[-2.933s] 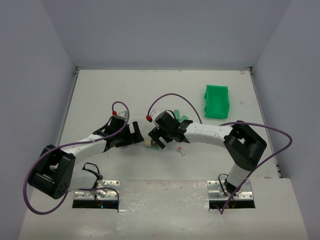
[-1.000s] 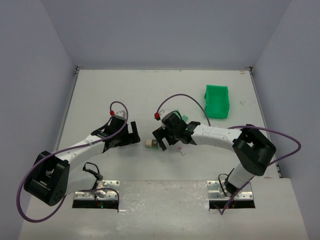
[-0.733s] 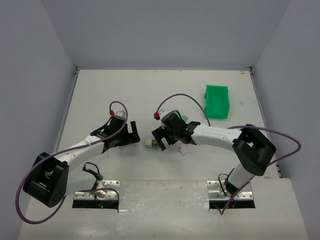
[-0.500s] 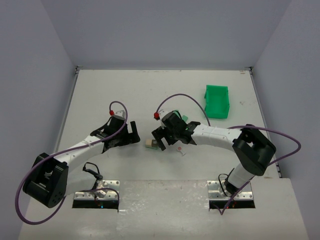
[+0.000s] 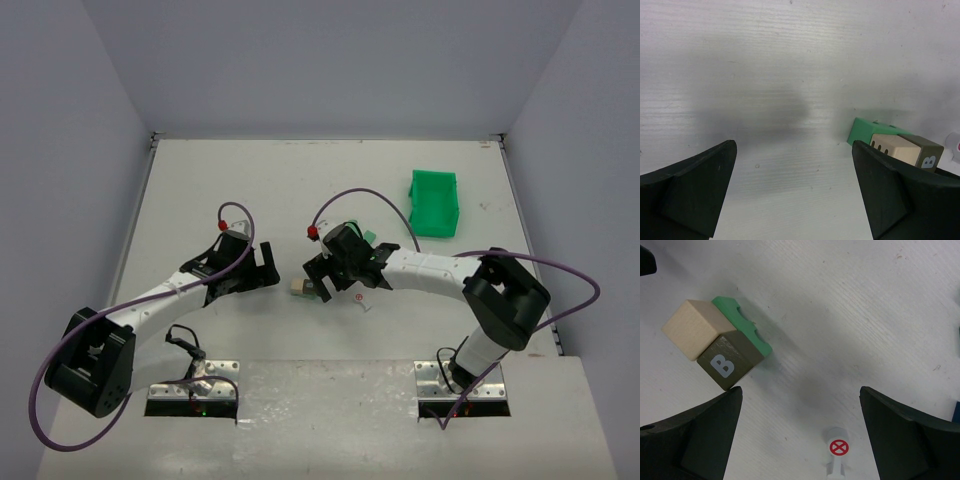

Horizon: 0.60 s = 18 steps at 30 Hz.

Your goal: Build the wood block tower

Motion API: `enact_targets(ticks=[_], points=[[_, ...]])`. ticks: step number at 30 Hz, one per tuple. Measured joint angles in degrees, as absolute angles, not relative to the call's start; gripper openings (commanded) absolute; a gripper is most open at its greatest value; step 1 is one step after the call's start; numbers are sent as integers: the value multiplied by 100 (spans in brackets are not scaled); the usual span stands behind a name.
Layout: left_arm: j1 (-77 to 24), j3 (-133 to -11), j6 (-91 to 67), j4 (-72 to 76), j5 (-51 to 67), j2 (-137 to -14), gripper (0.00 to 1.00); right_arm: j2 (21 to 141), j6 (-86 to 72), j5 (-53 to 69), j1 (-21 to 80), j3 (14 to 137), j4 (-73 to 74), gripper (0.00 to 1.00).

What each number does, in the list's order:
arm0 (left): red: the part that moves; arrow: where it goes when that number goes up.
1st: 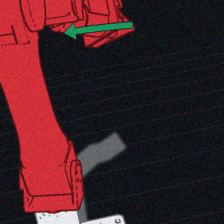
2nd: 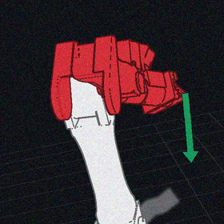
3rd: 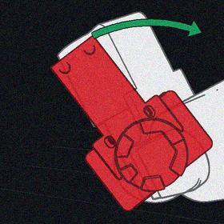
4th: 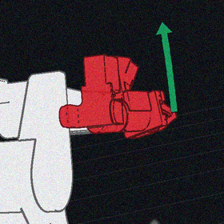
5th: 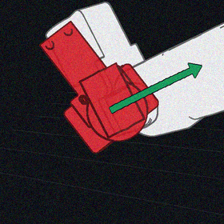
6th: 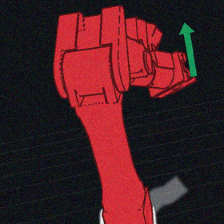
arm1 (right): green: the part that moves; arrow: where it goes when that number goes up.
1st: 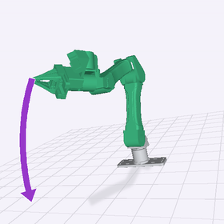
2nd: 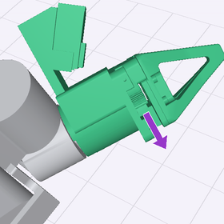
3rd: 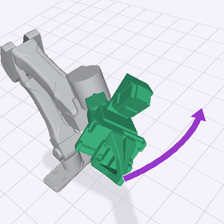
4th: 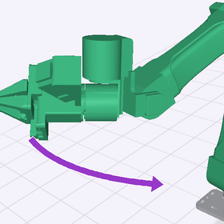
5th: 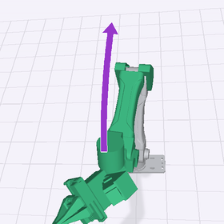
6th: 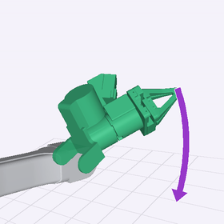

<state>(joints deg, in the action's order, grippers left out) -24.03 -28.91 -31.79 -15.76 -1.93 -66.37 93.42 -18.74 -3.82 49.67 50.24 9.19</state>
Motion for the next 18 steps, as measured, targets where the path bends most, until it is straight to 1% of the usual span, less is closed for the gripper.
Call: enact_targets(ticks=[18], points=[[-2403, -2895, -3179, -1577, -196, -6635, 100, 9384, -1955, -292, 4967, 5026, 906, 99]])
